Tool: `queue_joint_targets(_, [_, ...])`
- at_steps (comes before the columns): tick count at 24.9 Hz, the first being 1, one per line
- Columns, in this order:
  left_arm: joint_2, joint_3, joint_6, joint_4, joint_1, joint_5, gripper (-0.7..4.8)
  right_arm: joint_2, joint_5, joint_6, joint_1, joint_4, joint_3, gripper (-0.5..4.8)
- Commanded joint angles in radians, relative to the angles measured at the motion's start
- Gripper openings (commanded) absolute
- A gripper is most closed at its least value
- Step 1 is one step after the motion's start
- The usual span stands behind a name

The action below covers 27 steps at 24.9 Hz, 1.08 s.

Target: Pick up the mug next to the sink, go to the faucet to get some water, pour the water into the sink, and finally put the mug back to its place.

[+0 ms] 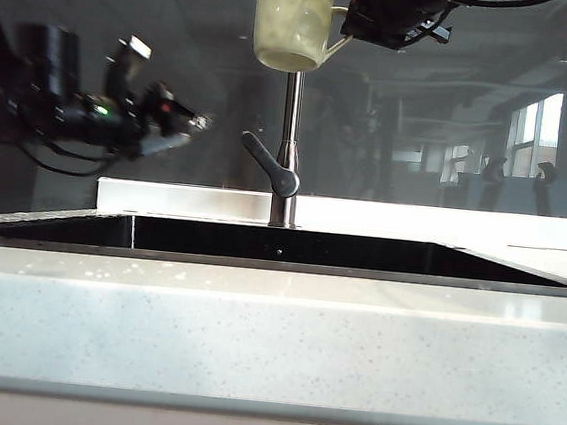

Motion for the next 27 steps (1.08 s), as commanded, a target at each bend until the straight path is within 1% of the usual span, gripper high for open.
queue_joint_targets(1, [0.092, 0.135, -0.02, -0.001, -0.028, 0.017, 3.42, -0.015, -0.001, 0.015, 0.008, 0.071, 0.014, -0.05])
queue_joint_targets(5, [0.183, 0.27, -0.023, -0.016, -0.053, 0.006, 3.42, -0.015, 0.0, 0.015, 0.008, 0.073, 0.014, -0.05])
queue_joint_targets(10, [0.245, 0.379, -0.045, -0.016, -0.067, 0.007, 3.42, -0.015, 0.002, 0.014, 0.008, 0.078, 0.014, -0.05])
queue_joint_targets(12, [0.265, 0.431, -0.054, -0.015, -0.08, 0.035, 3.42, -0.014, 0.002, 0.014, 0.008, 0.084, 0.015, -0.05])
queue_joint_targets(16, [0.265, 0.461, -0.047, -0.015, -0.1, 0.055, 3.41, -0.014, 0.002, 0.014, 0.008, 0.085, 0.014, -0.05])
queue_joint_targets(23, [0.265, 0.461, -0.076, -0.014, -0.103, 0.137, 3.34, -0.014, 0.002, 0.011, 0.007, 0.085, 0.014, -0.05])
queue_joint_targets(25, [0.265, 0.461, -0.08, -0.014, -0.102, 0.156, 3.23, -0.014, 0.002, 0.011, 0.007, 0.085, 0.014, -0.05])
queue_joint_targets(27, [0.265, 0.461, -0.089, -0.015, -0.102, 0.177, 2.98, -0.014, 0.002, 0.011, 0.007, 0.084, 0.014, -0.05])
